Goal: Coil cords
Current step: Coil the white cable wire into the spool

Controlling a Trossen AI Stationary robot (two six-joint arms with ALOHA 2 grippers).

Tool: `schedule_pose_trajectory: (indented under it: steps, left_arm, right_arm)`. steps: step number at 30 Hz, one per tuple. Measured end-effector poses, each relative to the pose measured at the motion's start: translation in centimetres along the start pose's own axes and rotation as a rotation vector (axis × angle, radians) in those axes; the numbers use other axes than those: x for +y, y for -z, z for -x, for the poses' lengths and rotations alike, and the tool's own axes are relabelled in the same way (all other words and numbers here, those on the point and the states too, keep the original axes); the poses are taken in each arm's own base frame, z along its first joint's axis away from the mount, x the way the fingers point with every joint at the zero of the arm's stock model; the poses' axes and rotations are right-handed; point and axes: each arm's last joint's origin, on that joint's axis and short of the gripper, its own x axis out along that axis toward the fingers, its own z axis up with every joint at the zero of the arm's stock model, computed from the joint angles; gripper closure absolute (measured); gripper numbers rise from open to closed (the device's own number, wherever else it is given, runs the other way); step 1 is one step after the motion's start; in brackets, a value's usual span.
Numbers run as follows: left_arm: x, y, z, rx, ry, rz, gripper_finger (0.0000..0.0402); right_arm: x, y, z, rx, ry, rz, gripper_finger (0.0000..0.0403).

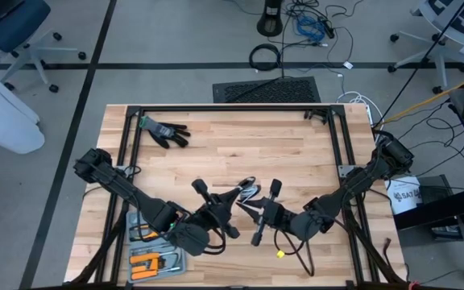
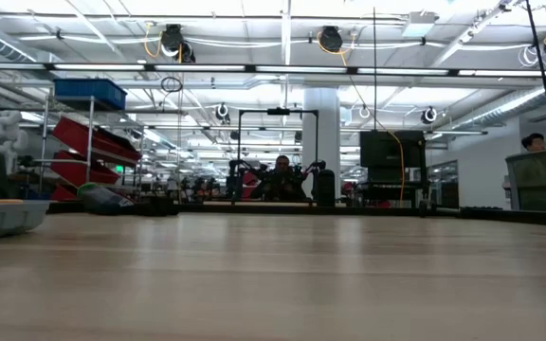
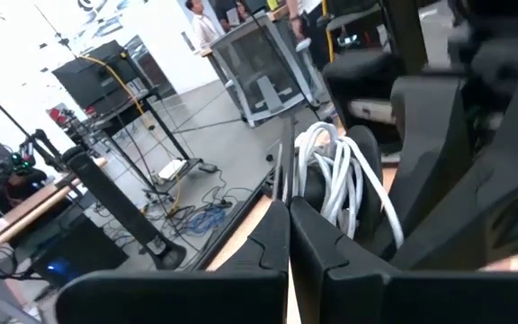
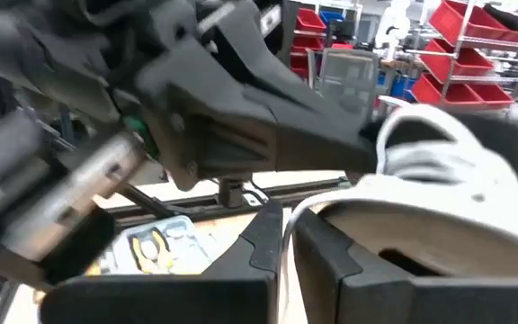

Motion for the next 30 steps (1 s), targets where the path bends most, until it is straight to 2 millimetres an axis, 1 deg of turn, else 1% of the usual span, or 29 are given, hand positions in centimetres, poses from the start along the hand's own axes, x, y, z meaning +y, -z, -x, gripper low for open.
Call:
schedule_pose_trajectory:
  steps: [5,9,13,19,21,23,26,30]
  left_arm:
    - [-0.1,-0.5,0.3,-0.025,0.017,0.062,0.0401]
    - [-0.1,-0.9,0.5,-0.043,0.023,0.106,0.0401]
    - [-0.2,-1.0,0.6,-0.047,0.039,0.153,0.0401]
    - [0.0,-1.0,0.7,-0.046,0.019,0.062,0.0401]
    - [0.5,-1.3,0.8,-0.046,0.008,0.039,0.0401]
    - [1.3,-1.7,1.0,-0.051,0.001,0.059,0.0401]
    - [2.1,-2.2,1.3,-0.058,-0.005,0.079,0.0401]
    - [2.8,-2.3,1.0,-0.051,-0.019,0.031,0.0401]
  right_arm:
    - [-0.1,0.4,0.0,0.027,0.020,0.026,0.0384]
    - [-0.2,0.5,0.0,0.028,0.065,0.043,0.0384]
    - [-0.3,0.5,0.0,0.029,0.070,0.064,0.0385]
    - [0.3,0.8,0.8,0.047,0.016,0.050,0.0379]
    - [0.4,1.4,1.1,0.086,0.014,0.054,0.0368]
    - [0.3,2.3,1.3,0.144,0.020,0.050,0.0350]
    - [-0.2,3.5,1.6,0.230,0.031,0.035,0.0316]
    - [-0.3,4.6,2.3,0.313,0.025,0.021,0.0270]
